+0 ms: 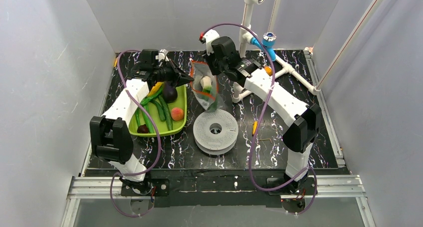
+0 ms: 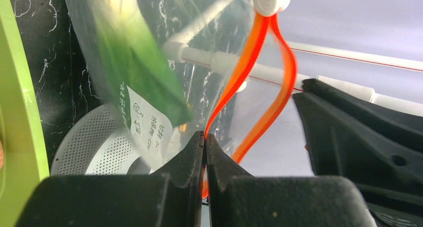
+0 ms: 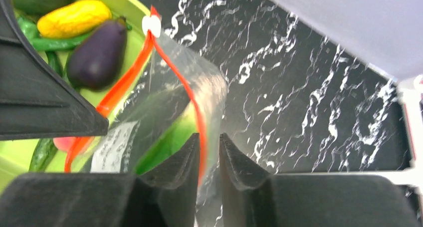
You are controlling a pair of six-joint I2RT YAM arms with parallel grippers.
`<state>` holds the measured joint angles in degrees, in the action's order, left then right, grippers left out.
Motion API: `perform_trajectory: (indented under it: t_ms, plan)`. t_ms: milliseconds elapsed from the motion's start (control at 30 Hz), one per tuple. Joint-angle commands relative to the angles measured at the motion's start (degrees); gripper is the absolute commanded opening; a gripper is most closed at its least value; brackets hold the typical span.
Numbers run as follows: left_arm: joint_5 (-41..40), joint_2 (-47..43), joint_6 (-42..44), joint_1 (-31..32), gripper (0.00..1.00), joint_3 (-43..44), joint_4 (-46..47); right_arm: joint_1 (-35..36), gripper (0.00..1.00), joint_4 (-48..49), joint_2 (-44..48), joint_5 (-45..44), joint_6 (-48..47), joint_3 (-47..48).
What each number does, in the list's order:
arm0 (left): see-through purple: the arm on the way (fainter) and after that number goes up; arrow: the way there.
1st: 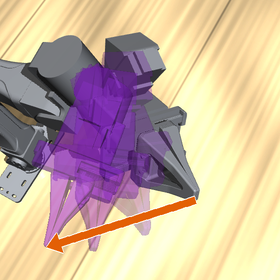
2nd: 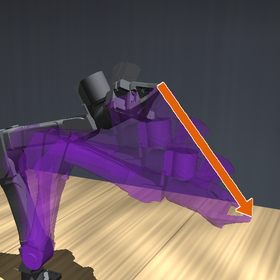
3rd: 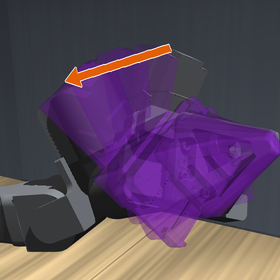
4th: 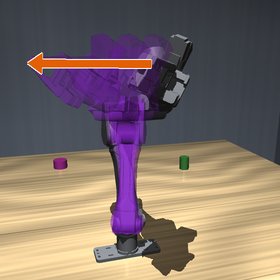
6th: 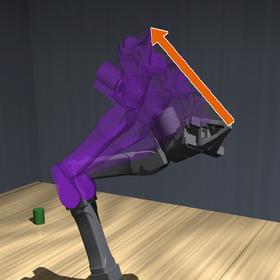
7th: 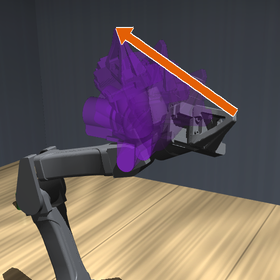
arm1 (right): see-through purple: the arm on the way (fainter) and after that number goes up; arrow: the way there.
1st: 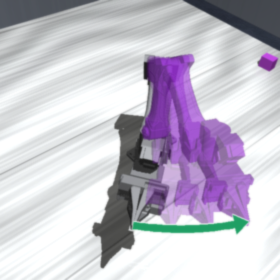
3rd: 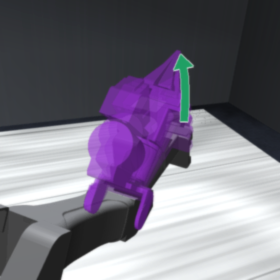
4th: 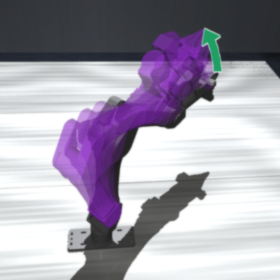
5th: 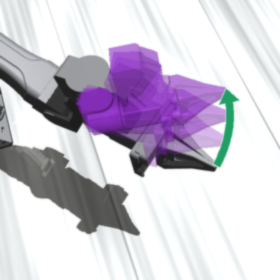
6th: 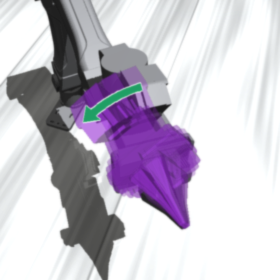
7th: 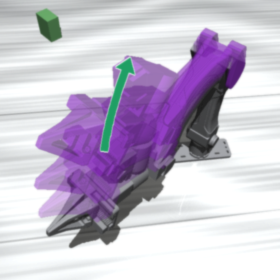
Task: Place the food in the zip-top bag and seal the zipper
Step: Adjust the zipper food storage bag at the center of the board.
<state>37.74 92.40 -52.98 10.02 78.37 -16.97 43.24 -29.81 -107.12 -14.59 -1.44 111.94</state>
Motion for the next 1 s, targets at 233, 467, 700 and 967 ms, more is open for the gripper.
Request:
perform_trajectory:
  t_ms: [233, 467, 700, 967]
  plan:
    - [1.4, -2.5, 2.9, -0.4, 0.00, -2.5, -1.8, -1.2, 0.44, 1.3, 0.4, 6.6, 6.1, -5.5]
    - [0.2, -3.7, 5.3, -0.5, 0.00, -1.3, -4.9, -1.2, 0.35, 1.8, 1.4, 8.7, 6.7, -2.8]
    - [0.1, -4.7, 4.6, -0.5, 0.00, -2.9, -3.8, -1.2, 0.20, 2.5, 2.0, 9.2, 5.8, -3.0]
    - [1.2, -4.1, 4.3, -0.6, 0.00, -2.2, -3.7, -1.1, 0.45, 0.8, 1.4, 6.2, 5.7, -5.1]
